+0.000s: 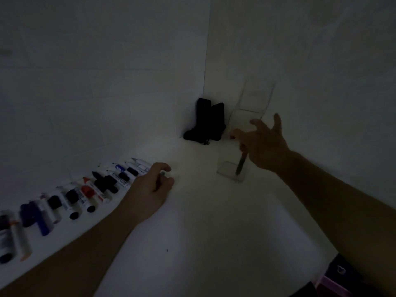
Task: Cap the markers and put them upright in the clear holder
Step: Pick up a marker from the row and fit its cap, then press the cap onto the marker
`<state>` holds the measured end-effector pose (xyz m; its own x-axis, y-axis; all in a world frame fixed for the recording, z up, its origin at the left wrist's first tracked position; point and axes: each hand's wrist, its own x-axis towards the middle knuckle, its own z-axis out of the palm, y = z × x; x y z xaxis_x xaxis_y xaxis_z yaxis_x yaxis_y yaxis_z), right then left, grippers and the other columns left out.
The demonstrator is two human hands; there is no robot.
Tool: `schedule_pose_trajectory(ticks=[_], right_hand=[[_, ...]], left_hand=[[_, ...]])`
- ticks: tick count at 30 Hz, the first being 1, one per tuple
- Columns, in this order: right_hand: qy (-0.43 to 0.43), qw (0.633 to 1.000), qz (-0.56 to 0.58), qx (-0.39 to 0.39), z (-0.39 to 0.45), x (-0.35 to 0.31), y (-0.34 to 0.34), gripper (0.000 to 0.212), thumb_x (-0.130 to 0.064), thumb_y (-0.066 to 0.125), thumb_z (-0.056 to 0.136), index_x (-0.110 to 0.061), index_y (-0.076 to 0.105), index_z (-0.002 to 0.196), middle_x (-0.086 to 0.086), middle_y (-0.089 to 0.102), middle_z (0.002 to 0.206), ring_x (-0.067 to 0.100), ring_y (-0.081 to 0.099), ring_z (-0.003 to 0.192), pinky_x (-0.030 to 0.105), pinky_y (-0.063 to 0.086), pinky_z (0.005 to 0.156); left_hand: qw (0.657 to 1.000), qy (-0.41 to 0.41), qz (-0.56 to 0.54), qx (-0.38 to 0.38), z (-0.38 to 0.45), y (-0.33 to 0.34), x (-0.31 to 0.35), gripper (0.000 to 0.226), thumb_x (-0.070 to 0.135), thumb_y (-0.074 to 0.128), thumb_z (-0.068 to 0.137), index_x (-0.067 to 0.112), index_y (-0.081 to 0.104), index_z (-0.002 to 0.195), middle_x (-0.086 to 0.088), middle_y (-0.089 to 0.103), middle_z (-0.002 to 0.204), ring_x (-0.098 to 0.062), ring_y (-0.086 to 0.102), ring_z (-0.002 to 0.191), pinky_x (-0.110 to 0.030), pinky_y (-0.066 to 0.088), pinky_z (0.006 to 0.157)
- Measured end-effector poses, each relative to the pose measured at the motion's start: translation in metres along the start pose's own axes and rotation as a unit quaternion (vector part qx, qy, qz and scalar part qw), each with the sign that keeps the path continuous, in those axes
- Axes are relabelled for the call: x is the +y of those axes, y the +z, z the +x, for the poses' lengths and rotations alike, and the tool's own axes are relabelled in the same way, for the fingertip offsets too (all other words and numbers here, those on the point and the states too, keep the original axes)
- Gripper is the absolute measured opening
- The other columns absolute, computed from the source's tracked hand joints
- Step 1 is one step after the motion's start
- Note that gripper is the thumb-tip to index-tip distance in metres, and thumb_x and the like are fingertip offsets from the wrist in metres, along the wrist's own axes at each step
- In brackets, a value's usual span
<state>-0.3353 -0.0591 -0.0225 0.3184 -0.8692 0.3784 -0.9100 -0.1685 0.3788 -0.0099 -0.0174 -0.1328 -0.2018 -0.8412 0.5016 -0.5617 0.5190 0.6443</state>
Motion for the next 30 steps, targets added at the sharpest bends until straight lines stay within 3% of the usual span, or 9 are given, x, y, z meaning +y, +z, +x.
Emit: schedule_pose_trajectory(ticks=[4, 11, 14, 16, 17, 21, 24, 27, 30], right_hand=[[0.05, 0.998, -0.031, -0.004, 0.004, -0.003, 0.005, 0.074, -0.008, 0.062, 0.077, -0.039, 0.034, 0.138, -0.012, 0.068, 0.108, 0.026, 0.038, 0.133, 0.057, 0.024, 0.104], [0.063, 0.997, -0.015, 0.034, 0.006, -0.024, 0.02, 0.079, -0.006, 0.065, 0.073, -0.025, 0.037, 0.144, 0.004, 0.055, 0.12, 0.03, 0.047, 0.113, 0.046, 0.041, 0.088], [0.092, 0.981, 0.048, 0.164, -0.002, -0.042, 0.02, 0.062, -0.01, 0.067, 0.07, -0.022, 0.053, 0.129, 0.005, 0.055, 0.121, 0.032, 0.047, 0.115, 0.046, 0.039, 0.089], [0.045, 0.964, 0.122, 0.233, -0.006, -0.07, 0.028, 0.049, -0.012, 0.063, 0.072, -0.021, 0.061, 0.12, 0.006, 0.057, 0.117, 0.031, 0.051, 0.109, 0.045, 0.037, 0.09], [0.007, 0.955, 0.196, 0.222, -0.006, -0.089, 0.033, 0.045, -0.009, 0.061, 0.075, -0.021, 0.063, 0.118, 0.006, 0.058, 0.116, 0.029, 0.053, 0.106, 0.045, 0.038, 0.091], [-0.059, 0.885, 0.461, 0.004, 0.008, -0.157, 0.06, 0.041, -0.007, 0.056, 0.088, -0.022, 0.059, 0.126, 0.002, 0.053, 0.128, 0.017, 0.051, 0.113, 0.036, 0.044, 0.101], [-0.081, 0.896, 0.433, -0.057, 0.032, -0.179, 0.071, 0.041, -0.019, 0.05, 0.092, -0.033, 0.053, 0.13, -0.003, 0.052, 0.134, 0.023, 0.047, 0.118, 0.044, 0.044, 0.101], [-0.116, 0.903, 0.405, -0.09, 0.049, -0.187, 0.072, 0.045, -0.032, 0.043, 0.094, -0.04, 0.046, 0.138, -0.006, 0.052, 0.133, 0.029, 0.045, 0.112, 0.045, 0.041, 0.099], [-0.185, 0.927, 0.319, -0.069, 0.057, -0.192, 0.073, 0.039, -0.037, 0.036, 0.098, -0.026, 0.061, 0.126, 0.002, 0.062, 0.115, 0.03, 0.054, 0.096, 0.034, 0.032, 0.087]], left_hand=[[1.0, -0.002, 0.0, -0.002, 0.0, 0.0, 0.002, 0.015, 0.033, 0.051, 0.1, 0.036, 0.049, 0.114, -0.004, 0.069, 0.079, -0.02, 0.065, 0.068, -0.032, 0.048, 0.063], [1.0, -0.006, 0.017, -0.006, 0.001, 0.0, 0.002, 0.012, 0.03, 0.054, 0.099, 0.035, 0.053, 0.109, 0.001, 0.066, 0.074, -0.015, 0.061, 0.065, -0.018, 0.044, 0.057], [0.998, -0.009, 0.053, -0.035, 0.001, 0.0, 0.0, 0.007, 0.033, 0.056, 0.097, 0.037, 0.062, 0.095, 0.006, 0.067, 0.07, -0.012, 0.063, 0.062, -0.025, 0.05, 0.057], [0.994, 0.005, 0.087, -0.065, -0.002, 0.0, 0.0, 0.01, 0.036, 0.058, 0.095, 0.036, 0.066, 0.089, 0.012, 0.066, 0.068, -0.008, 0.062, 0.06, -0.029, 0.053, 0.058], [0.991, 0.014, 0.106, -0.081, -0.003, 0.0, 0.0, 0.012, 0.038, 0.058, 0.094, 0.035, 0.067, 0.088, 0.014, 0.065, 0.068, -0.005, 0.061, 0.061, -0.03, 0.054, 0.06], [0.964, 0.058, 0.236, -0.105, -0.01, -0.015, -0.007, 0.034, 0.057, 0.049, 0.09, 0.03, 0.056, 0.071, 0.009, 0.057, 0.059, -0.003, 0.053, 0.054, -0.026, 0.046, 0.053], [0.966, 0.048, 0.232, -0.101, -0.015, -0.025, -0.014, 0.043, 0.056, 0.052, 0.09, 0.025, 0.049, 0.061, 0.004, 0.049, 0.052, -0.007, 0.048, 0.048, -0.023, 0.037, 0.048], [0.968, 0.048, 0.224, -0.104, -0.014, -0.022, -0.014, 0.043, 0.053, 0.055, 0.09, 0.023, 0.049, 0.059, 0.003, 0.05, 0.052, -0.009, 0.049, 0.049, -0.03, 0.046, 0.051], [0.974, 0.04, 0.199, -0.1, -0.014, -0.021, -0.015, 0.043, 0.05, 0.057, 0.09, 0.023, 0.049, 0.059, 0.003, 0.051, 0.052, -0.011, 0.051, 0.049, -0.033, 0.048, 0.052]])
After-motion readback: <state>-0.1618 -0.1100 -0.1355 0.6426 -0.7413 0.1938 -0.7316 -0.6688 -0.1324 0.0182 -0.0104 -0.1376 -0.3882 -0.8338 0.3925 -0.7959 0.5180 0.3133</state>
